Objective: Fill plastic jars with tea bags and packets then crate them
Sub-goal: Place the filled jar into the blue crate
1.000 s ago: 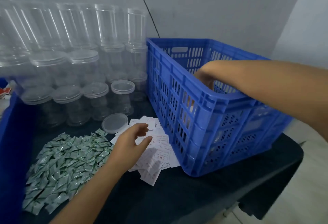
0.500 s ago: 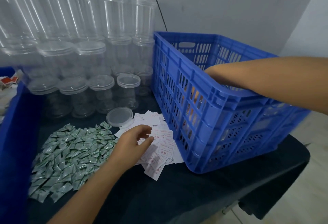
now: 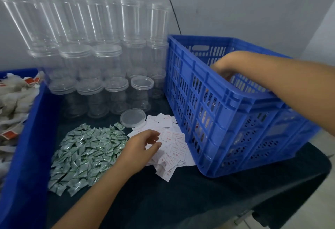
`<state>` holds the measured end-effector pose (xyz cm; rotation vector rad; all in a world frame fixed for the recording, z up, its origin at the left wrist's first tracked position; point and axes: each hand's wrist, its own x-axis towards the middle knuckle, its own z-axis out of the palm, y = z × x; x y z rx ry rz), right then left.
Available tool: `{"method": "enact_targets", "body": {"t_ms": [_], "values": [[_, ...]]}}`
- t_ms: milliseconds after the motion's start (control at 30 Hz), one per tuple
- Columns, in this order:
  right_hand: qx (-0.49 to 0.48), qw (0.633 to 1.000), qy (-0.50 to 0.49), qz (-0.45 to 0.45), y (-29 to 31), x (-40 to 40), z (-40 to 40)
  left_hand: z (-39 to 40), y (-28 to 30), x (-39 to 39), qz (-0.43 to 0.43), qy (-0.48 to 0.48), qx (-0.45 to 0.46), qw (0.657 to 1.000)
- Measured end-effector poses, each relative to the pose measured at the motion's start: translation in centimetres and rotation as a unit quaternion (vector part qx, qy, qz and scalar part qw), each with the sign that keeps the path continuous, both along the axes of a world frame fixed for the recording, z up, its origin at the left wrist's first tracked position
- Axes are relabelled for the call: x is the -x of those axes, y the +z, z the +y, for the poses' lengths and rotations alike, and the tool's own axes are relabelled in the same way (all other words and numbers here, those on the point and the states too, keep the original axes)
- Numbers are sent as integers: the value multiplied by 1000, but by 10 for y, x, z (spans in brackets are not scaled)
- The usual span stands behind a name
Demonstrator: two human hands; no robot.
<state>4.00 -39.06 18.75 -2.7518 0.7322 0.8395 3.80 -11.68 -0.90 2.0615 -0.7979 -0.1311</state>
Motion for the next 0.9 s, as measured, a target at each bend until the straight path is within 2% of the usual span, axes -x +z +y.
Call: {"method": "enact_targets", "body": {"t_ms": [100, 167, 267, 367, 433, 500, 667, 900], "values": [[91, 988, 86, -95, 35, -10, 18, 8, 2, -3, -2, 6, -12, 1000], [112, 973, 96, -180, 61, -20, 32, 14, 4, -7, -3, 16, -15, 1000], [63, 946, 95, -303, 92, -45, 62, 19, 10, -14, -8, 40, -10, 999], [15, 912, 115, -393, 92, -72, 105, 26, 15, -19, 3, 65, 11, 998], [36, 908, 130, -397, 67, -91, 127, 32, 16, -21, 10, 75, 24, 997], [45, 918, 116, -375, 27, -112, 137, 39, 15, -23, 24, 89, 40, 995], [-29, 953, 49, -296, -60, -152, 132, 58, 12, -32, 63, 117, 77, 988], [-102, 948, 26, -300, -103, -179, 117, 70, 11, -47, 78, 155, 93, 981]]}}
